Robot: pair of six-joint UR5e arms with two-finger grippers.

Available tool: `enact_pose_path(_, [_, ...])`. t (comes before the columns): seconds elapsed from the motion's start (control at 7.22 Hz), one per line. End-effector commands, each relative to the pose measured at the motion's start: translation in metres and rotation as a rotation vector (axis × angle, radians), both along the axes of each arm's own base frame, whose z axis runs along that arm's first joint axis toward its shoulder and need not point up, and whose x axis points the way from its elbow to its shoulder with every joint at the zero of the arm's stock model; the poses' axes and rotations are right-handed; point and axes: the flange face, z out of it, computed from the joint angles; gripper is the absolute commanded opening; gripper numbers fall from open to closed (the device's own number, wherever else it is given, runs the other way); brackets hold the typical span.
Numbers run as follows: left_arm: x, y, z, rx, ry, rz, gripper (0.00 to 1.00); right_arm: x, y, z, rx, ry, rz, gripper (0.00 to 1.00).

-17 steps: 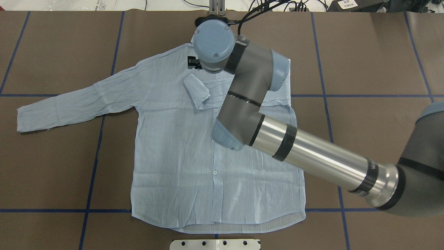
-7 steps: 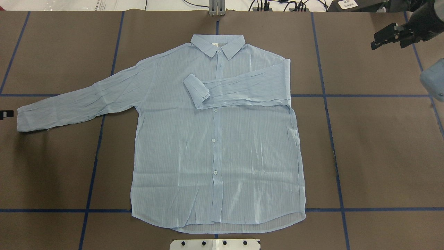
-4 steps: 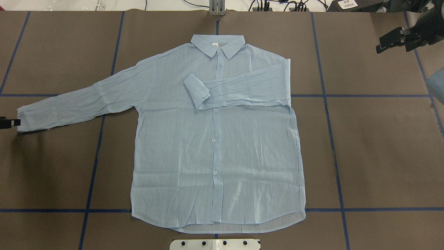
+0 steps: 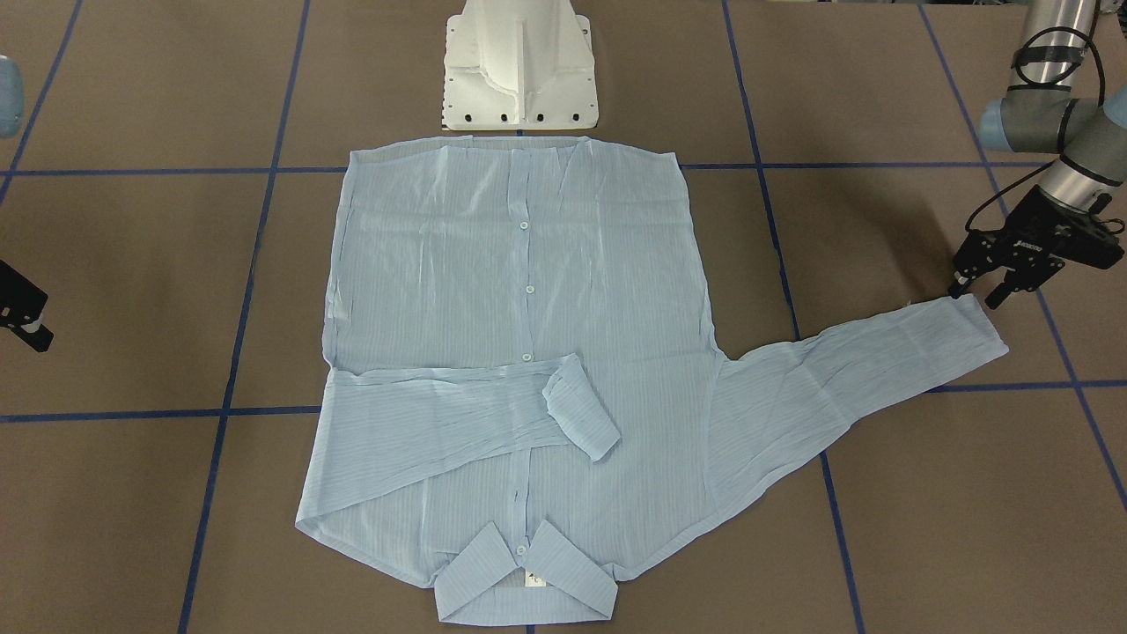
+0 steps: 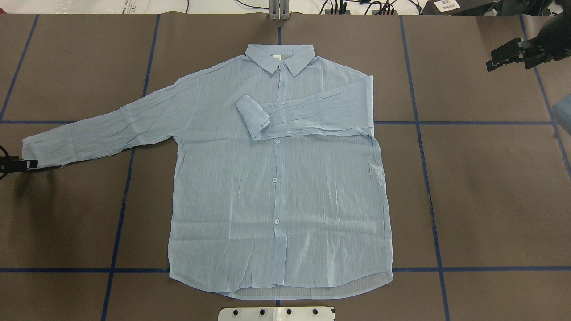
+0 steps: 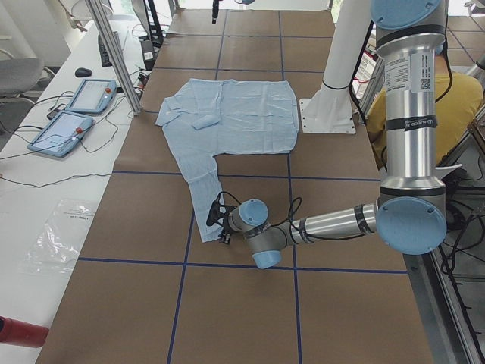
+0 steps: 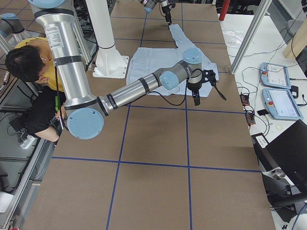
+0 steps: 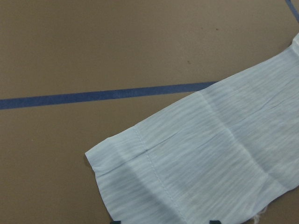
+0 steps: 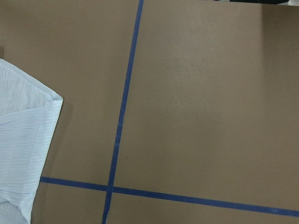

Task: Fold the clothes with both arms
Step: 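Raise the right gripper away while the left gripper reaches the other cuff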

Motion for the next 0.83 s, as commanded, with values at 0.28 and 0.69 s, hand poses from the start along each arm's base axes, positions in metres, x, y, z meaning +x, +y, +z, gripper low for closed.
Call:
enact_pose_path(0.28, [0.0031, 0.0023, 0.0045, -0.001, -0.017, -0.005, 0.26, 0.0010, 0.0022, -0.0003, 0.003, 0.001, 0.002, 1.00])
enact_pose_path(0.69, [-0.0004, 0.0065, 0.0085, -0.005, -0.026, -0.008, 0.00, 0.0008, 0.0015, -0.0021, 0.006, 0.000, 0.002, 1.00])
